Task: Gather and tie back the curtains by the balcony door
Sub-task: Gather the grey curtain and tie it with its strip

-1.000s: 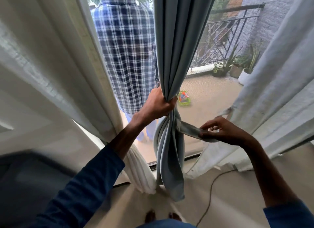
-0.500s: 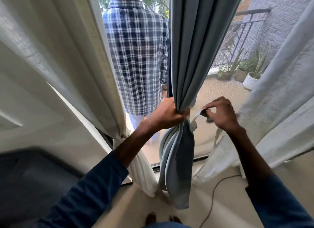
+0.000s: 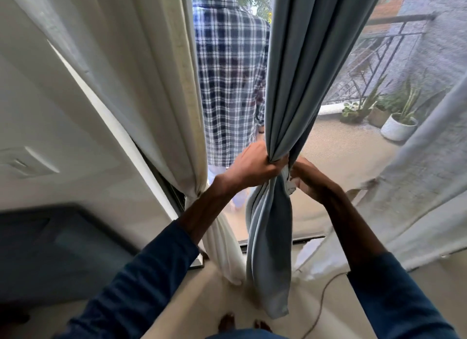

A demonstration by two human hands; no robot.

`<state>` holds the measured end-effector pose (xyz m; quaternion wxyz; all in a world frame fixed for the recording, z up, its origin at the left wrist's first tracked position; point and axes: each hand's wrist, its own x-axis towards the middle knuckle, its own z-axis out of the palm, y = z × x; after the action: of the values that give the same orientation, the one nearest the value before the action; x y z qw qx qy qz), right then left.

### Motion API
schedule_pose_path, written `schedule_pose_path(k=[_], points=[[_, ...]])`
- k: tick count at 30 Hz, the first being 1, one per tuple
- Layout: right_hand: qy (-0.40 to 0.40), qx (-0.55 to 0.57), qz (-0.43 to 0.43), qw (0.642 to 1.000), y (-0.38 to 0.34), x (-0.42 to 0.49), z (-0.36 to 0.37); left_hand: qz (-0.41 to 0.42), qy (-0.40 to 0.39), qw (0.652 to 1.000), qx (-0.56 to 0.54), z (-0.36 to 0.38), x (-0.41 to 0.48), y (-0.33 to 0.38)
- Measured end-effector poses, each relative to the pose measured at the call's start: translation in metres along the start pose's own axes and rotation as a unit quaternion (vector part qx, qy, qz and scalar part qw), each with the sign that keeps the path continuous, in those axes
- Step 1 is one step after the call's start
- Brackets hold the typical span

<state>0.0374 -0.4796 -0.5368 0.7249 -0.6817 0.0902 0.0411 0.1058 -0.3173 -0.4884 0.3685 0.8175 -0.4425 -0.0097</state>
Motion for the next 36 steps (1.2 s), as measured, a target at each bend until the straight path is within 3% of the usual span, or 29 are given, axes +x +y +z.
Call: schedule_pose_path(k=[5, 8, 10, 14, 21, 24, 26, 29, 36], points=[[-0.04, 0.167, 0.038, 0.984, 0.008, -0.009, -0.003, 0.004, -0.034, 0.995, 0.09, 0.007, 0.013, -0.013], [-0.098, 0.182, 0.049, 0.977, 0.008, -0.017, -0.008, -0.022, -0.079, 0.997, 0.011, 0.005, 0.013, -0.008], [-0.105, 0.123, 0.017, 0.987, 0.008, -0.021, -0.011, -0.051, -0.113, 0.992, -0.033, 0.003, 0.014, -0.006], [-0.032, -0.049, -0.045, 0.997, 0.001, -0.028, -0.001, -0.107, -0.133, 0.985, 0.021, 0.008, 0.017, -0.004], [0.083, -0.044, -0.105, 0.99, 0.015, -0.031, -0.002, -0.16, -0.126, 0.962, 0.182, 0.018, 0.006, 0.005], [0.116, -0.043, -0.117, 0.985, 0.021, -0.035, -0.012, -0.117, -0.174, 0.951, 0.228, 0.02, -0.011, -0.006], [0.147, -0.026, -0.118, 0.982, 0.023, -0.04, -0.021, -0.095, -0.186, 0.96, 0.187, 0.016, -0.024, -0.014], [0.184, -0.017, -0.108, 0.977, 0.024, -0.044, -0.036, -0.063, -0.166, 0.979, 0.099, 0.008, -0.04, -0.01], [0.195, -0.04, -0.087, 0.976, 0.022, -0.047, -0.037, 0.031, -0.125, 0.991, 0.041, 0.02, -0.069, 0.031]])
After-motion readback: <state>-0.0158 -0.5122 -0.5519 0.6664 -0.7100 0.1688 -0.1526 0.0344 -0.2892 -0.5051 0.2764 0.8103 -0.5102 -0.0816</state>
